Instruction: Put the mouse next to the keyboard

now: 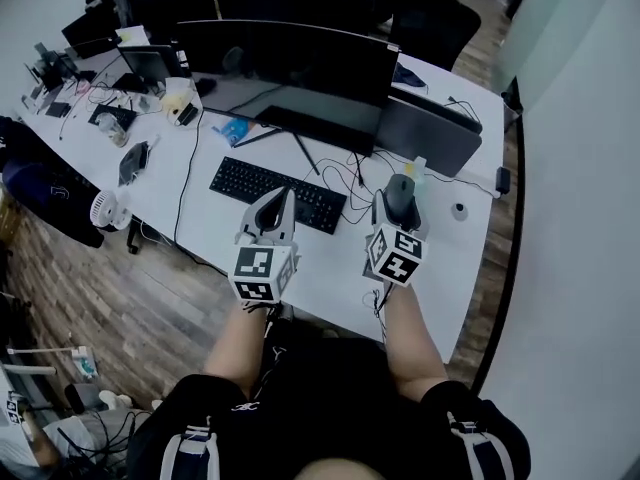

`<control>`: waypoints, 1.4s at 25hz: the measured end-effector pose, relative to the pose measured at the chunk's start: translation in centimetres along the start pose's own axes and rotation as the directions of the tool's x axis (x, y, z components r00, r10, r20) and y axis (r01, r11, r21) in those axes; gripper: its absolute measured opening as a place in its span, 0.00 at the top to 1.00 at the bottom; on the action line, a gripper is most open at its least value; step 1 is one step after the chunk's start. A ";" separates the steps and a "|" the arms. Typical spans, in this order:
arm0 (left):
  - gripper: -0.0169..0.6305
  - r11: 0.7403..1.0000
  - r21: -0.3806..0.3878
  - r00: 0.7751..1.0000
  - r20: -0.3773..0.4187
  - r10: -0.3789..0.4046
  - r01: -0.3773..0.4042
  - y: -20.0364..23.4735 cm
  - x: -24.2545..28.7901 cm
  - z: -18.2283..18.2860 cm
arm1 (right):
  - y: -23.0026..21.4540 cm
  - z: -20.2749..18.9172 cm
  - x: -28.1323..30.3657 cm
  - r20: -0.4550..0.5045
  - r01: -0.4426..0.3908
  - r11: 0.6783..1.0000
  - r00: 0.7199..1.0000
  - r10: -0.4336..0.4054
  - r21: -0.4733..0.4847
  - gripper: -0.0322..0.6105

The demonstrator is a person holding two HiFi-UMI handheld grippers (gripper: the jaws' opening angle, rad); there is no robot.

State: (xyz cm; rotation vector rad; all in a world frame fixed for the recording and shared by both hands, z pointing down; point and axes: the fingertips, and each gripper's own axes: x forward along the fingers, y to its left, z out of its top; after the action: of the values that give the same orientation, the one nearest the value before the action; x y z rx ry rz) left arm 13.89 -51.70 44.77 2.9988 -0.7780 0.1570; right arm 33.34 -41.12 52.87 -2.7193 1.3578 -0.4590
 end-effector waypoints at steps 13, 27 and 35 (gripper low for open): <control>0.95 0.991 -0.021 0.991 -0.018 -0.134 0.134 4.0 3.7 -1.2 | -1.3 -14.9 4.3 -0.329 0.184 0.983 0.928 -0.176 -0.007 0.44; 0.95 0.987 -0.032 0.987 -0.033 -0.159 0.158 6.0 4.1 -1.9 | -2.7 -23.5 4.8 -0.544 0.225 0.972 0.808 -0.225 -0.068 0.44; 0.95 0.985 -0.001 0.985 -0.016 -0.172 0.172 6.2 3.8 -0.5 | -3.4 -24.1 4.1 -0.585 0.245 0.957 0.758 -0.287 -0.153 0.42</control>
State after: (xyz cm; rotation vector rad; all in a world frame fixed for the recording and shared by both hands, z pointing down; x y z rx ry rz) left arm 14.10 -58.89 45.72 3.0413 -0.5133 0.1750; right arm 31.20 -40.58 77.48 -2.9623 1.0656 -1.4392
